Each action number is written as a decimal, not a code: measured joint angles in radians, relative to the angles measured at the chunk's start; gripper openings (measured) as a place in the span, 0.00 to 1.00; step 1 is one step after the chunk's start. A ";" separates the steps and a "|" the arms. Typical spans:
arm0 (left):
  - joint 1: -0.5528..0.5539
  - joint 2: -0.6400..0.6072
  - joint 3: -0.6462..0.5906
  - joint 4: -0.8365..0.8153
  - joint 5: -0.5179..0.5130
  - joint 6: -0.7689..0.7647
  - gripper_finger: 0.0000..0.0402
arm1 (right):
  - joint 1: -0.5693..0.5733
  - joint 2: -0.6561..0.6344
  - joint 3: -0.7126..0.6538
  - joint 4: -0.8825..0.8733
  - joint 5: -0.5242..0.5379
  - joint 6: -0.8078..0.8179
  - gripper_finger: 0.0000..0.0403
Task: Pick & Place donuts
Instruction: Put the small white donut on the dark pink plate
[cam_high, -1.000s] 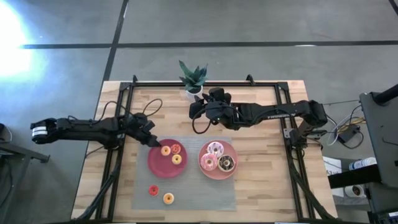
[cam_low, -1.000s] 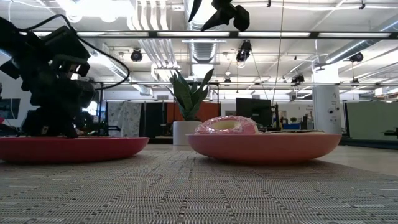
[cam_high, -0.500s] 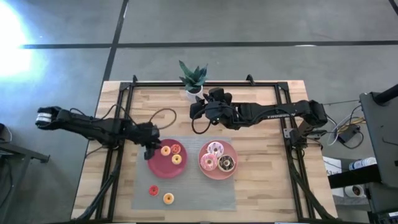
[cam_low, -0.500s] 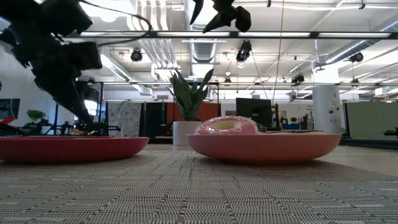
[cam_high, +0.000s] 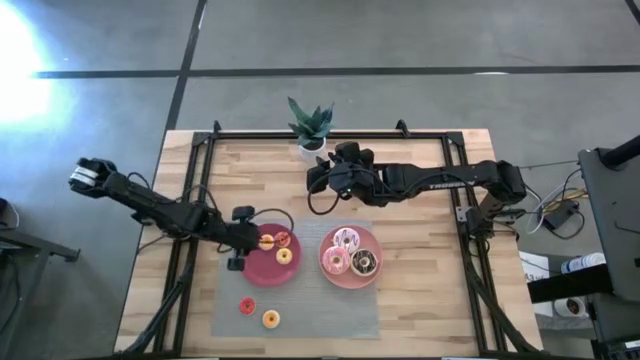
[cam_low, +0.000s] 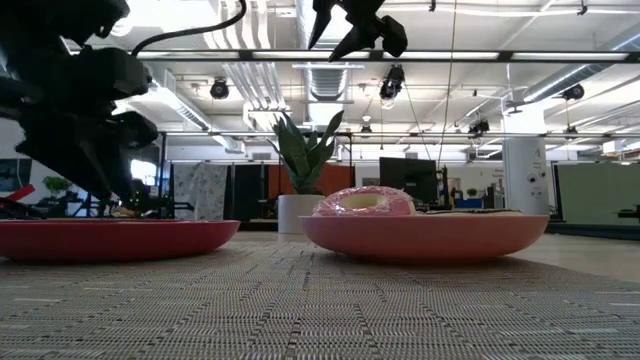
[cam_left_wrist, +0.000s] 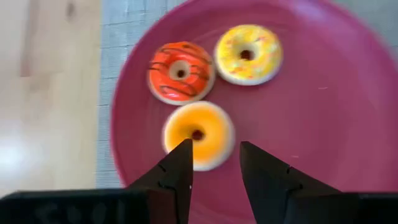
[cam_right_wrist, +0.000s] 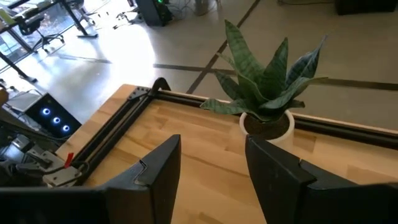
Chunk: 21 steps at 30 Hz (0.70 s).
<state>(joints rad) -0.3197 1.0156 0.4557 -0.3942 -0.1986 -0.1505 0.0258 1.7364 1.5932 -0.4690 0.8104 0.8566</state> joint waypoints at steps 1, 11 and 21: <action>-0.008 0.018 0.001 0.006 -0.019 -0.001 0.26 | -0.001 0.000 0.000 0.000 0.000 0.000 0.42; -0.030 0.183 0.055 0.048 -0.059 0.009 0.26 | -0.001 0.000 0.000 -0.007 -0.001 -0.003 0.42; -0.030 0.301 0.075 0.055 -0.064 0.019 0.26 | -0.001 0.000 0.000 -0.030 -0.001 -0.004 0.42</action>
<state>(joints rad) -0.3496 1.3169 0.5308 -0.3388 -0.2623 -0.1318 0.0250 1.7367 1.5932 -0.4991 0.8097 0.8525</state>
